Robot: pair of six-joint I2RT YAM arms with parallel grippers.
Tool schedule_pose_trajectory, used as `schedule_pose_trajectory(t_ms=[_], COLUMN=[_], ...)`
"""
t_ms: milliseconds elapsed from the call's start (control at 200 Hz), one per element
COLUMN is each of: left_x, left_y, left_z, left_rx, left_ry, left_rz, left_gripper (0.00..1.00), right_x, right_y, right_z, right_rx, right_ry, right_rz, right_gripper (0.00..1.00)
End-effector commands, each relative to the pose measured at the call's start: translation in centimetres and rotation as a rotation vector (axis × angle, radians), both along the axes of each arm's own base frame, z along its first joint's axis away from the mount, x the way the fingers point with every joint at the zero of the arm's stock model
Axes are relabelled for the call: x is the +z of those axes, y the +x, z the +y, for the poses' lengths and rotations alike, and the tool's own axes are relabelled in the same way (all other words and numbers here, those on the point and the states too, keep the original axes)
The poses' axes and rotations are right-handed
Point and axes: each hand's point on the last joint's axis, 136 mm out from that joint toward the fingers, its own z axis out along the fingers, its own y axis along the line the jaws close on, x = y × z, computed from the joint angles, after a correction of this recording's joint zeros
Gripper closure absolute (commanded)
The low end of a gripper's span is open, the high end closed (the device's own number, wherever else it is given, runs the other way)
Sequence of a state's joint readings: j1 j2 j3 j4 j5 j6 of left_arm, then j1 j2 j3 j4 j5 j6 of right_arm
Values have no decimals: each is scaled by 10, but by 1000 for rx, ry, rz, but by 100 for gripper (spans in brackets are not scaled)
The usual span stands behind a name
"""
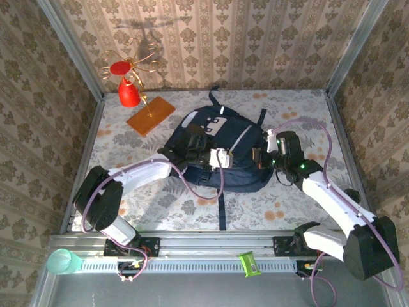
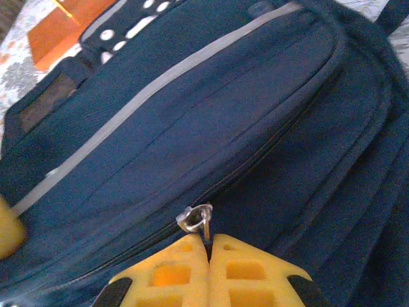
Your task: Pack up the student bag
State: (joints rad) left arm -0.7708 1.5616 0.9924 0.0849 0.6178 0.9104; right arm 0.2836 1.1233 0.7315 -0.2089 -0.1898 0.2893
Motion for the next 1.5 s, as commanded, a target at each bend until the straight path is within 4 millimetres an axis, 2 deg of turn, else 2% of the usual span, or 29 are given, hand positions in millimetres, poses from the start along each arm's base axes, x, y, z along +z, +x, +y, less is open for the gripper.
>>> schedule_pose_trajectory(t_ms=[0,45,80,160,200,245,315,415,550,715,830,915,985,1045,1090,1165,1270,1495], left_x=[-5,-9,-11,-8,-2,7,20,35,29,5,-7,-18,-23,-21,-18,-8,3,14], left_y=[-10,-7,-5,-4,-7,-9,-12,-20,-16,8,15,19,21,19,12,-4,-18,-22], left_z=[38,48,56,71,74,74,69,50,14,-17,-27,-26,-21,-19,-18,-19,-10,26], left_rx=[35,90,143,267,308,371,478,558,630,669,656,649,645,620,574,468,371,256], left_ry=[10,7,4,-16,-34,-51,-65,-78,-2,136,176,204,220,202,174,113,56,-24], left_rz=[142,171,190,205,213,209,208,238,197,107,98,115,125,143,155,160,173,171], left_gripper=[100,96,89,66,54,45,38,34,32,36,46,60,75,90,95,100,100,100], right_x=[-15,-14,-12,-4,-1,3,9,16,21,23,21,19,16,9,0,-11,-15,-18], right_y=[14,14,12,4,-2,-9,-19,-29,-33,-35,-35,-35,-34,-31,-30,-28,-26,-25], right_z=[-48,-38,-29,-6,5,16,29,39,43,42,39,37,32,23,14,1,-15,-38], right_rx=[-189,-154,-121,-28,19,67,122,160,168,162,145,130,99,55,16,-43,-110,-189], right_ry=[-125,-83,-58,-11,12,39,73,111,145,161,158,160,144,99,55,-10,-74,-151], right_rz=[54,47,31,-10,-20,-32,-51,-67,-78,-90,-90,-89,-86,-67,-42,-15,-20,-22], right_gripper=[100,100,100,100,100,100,100,100,100,100,100,100,100,100,100,100,100,100])
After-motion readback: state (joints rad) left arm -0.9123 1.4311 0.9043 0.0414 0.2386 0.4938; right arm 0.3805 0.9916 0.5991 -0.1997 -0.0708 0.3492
